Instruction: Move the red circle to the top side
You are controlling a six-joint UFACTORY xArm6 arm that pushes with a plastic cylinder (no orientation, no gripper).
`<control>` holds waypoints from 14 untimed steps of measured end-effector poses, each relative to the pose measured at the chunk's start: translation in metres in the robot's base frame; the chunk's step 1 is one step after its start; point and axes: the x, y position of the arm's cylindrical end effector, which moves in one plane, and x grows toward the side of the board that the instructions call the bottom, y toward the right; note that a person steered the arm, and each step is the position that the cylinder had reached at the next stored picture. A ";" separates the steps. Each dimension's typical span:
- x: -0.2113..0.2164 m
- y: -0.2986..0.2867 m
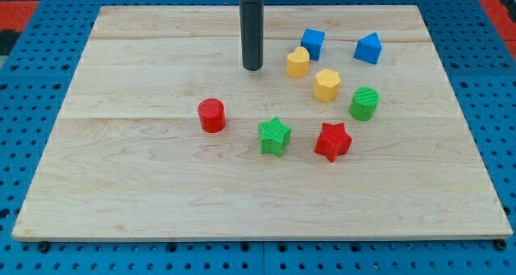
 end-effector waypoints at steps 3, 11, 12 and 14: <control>0.058 0.012; 0.122 -0.097; 0.102 -0.124; 0.043 -0.142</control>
